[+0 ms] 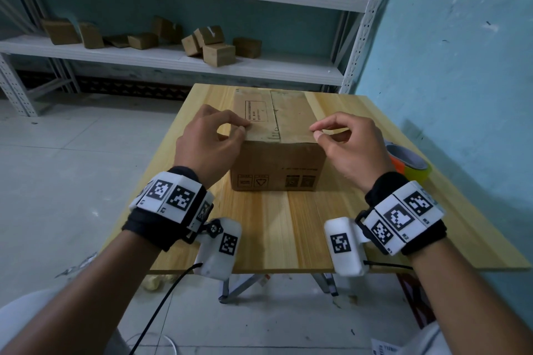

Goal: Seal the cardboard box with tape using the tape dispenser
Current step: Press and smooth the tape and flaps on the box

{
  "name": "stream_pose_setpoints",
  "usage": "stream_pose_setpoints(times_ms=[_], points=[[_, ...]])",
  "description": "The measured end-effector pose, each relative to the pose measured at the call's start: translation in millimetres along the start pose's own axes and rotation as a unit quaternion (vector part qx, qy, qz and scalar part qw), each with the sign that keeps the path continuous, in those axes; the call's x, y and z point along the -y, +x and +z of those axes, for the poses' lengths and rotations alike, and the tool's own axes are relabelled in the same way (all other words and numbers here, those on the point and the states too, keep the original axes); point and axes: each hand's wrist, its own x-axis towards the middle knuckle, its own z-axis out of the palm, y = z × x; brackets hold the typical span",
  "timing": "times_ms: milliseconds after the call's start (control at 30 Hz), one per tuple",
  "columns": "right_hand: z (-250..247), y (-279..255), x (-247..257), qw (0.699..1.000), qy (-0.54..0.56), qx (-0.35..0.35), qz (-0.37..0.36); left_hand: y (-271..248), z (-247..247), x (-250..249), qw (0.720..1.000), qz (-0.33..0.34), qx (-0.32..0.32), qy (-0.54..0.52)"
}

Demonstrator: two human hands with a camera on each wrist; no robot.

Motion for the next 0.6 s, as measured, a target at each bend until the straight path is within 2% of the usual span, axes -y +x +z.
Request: stream_pose_setpoints(times_ms=[200,400,600], points=[[-0.6,0.8,-2.0,0.999,0.036,0.006,0.025,4.5,-0.6,6.5,0.998,-0.009,0.019,-0.056],[-0.2,1.0,-3.1,0.998,0.054,0.009,0.035,4.4,-0.7,5.8,0.998,-0.015,0.017,-0.064],[1.9,-2.1,1.4,0.999,0.033,-0.008,0.010,0.3,2.3,2.2,0.999,-0.002,-0.003,-0.035]])
